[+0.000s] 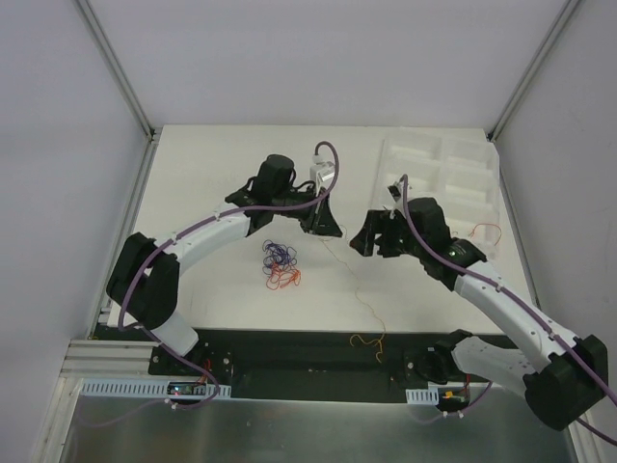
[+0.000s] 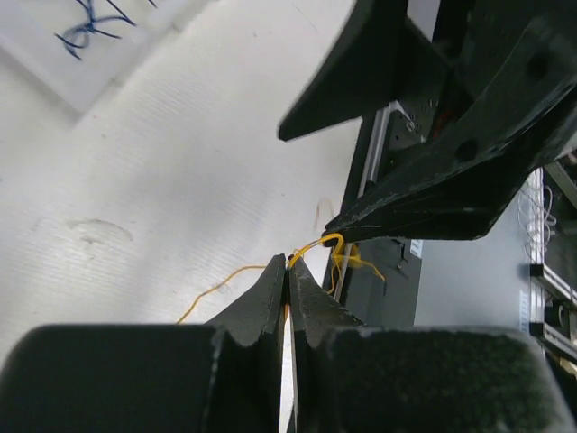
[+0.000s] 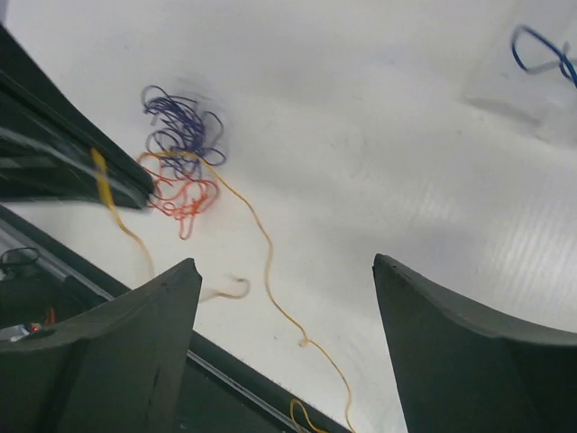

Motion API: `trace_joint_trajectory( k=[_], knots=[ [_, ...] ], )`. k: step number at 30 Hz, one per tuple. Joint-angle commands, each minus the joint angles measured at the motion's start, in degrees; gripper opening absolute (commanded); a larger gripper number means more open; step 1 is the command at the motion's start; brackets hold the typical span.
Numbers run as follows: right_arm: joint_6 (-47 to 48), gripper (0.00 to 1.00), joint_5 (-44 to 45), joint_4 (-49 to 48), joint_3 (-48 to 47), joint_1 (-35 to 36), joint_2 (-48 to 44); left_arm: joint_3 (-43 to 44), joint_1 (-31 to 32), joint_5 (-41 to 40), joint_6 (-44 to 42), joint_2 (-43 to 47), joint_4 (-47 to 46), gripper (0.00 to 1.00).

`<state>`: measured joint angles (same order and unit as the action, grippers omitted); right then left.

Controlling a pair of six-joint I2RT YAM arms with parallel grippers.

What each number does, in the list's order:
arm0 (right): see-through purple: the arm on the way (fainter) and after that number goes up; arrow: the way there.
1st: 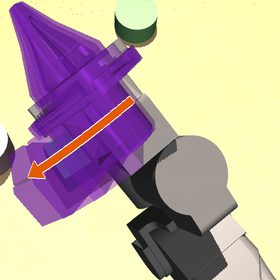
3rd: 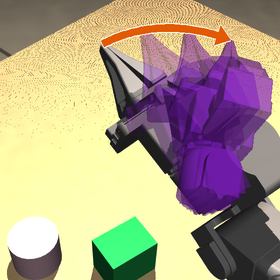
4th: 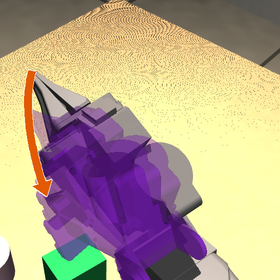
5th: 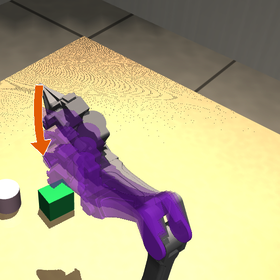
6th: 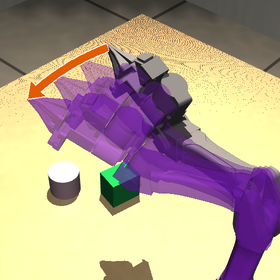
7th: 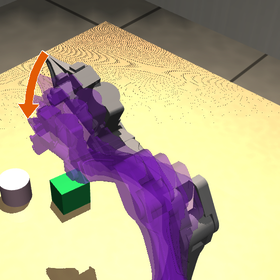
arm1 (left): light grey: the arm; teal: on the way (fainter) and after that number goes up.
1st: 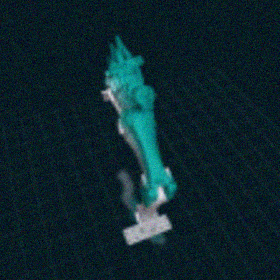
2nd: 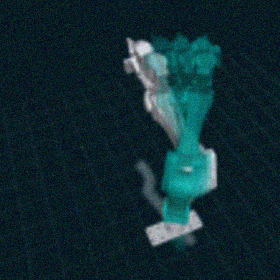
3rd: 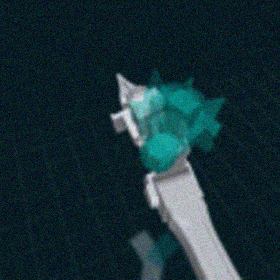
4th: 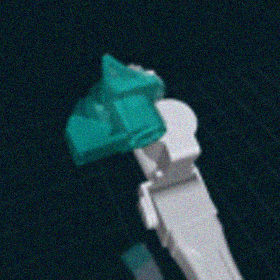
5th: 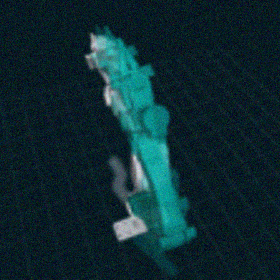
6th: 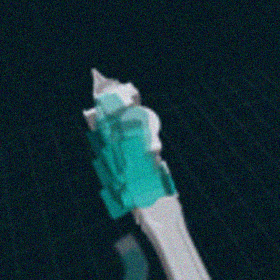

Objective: Untangle the cables

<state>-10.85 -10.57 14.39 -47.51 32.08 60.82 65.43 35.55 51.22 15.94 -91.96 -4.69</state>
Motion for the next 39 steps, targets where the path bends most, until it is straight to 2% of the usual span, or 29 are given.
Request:
trace_joint_trajectory(
  k=[1, 7, 9, 13, 16, 21, 22, 24, 25, 27, 29, 32, 36, 39],
  knots=[
    [-2.9, 0.81, 8.4, 7.3, 6.1, -0.1, -5.3, 5.1, -3.8, -5.2, 1.3, -0.2, 4.4, 0.00],
    [-6.4, 0.80, 6.0, 12.1, 11.1, 2.2, -5.1, 4.9, -6.9, -4.6, 2.1, -1.9, 4.4, 0.00],
    [-7.6, 0.79, 5.9, 12.5, 12.0, 5.1, -4.1, 4.4, -6.9, -4.3, 2.2, -2.3, 4.4, 0.00],
    [-9.1, 0.80, 7.5, 6.2, 14.9, 14.0, -2.4, 4.5, -7.0, -3.5, 2.0, -2.1, 4.4, 0.00],
    [-10.9, 0.77, 8.5, 1.5, 16.0, 16.8, 1.7, 4.3, -7.2, -3.2, 2.1, -2.1, 4.4, 0.00],
    [-12.4, 0.57, 16.7, 1.2, 14.0, 23.4, 9.6, 3.8, -7.3, -2.5, 2.2, -2.1, 4.4, 0.00],
    [-12.5, 0.45, 17.4, 1.4, 13.3, 24.3, 11.0, 3.8, -7.3, -2.3, 2.3, -2.1, 4.4, 0.00],
    [-13.0, 0.13, 18.1, 1.8, 12.3, 24.6, 11.9, 3.8, -7.3, -2.0, 2.3, -2.0, 4.4, 0.00],
    [-13.2, 0.01, 19.1, 1.7, 11.9, 24.6, 10.7, 3.7, -7.3, -2.0, 2.3, -2.0, 4.4, 0.00],
    [-13.3, 0.01, 21.4, 2.0, 11.0, 24.1, 8.1, 3.6, -7.3, -1.8, 2.3, -1.9, 4.4, 0.00],
    [-13.1, 0.01, 21.4, 2.0, 10.0, 20.1, 4.0, 3.4, -7.3, -1.5, 2.5, -2.1, 4.4, 0.00],
    [-13.6, 0.01, 14.6, -1.2, 9.3, 11.4, 1.2, 3.0, -7.3, -0.1, 3.7, -2.5, 3.3, 0.00],
    [-14.6, 0.01, 9.0, -3.5, 5.9, 4.9, 4.6, 0.2, -6.9, 2.5, 7.7, -3.0, -3.2, 0.00],
    [-19.5, 0.01, 4.9, -10.4, 5.9, 2.3, 6.7, -0.7, -5.1, 2.6, 8.8, -4.4, -5.1, 0.00]
  ],
)
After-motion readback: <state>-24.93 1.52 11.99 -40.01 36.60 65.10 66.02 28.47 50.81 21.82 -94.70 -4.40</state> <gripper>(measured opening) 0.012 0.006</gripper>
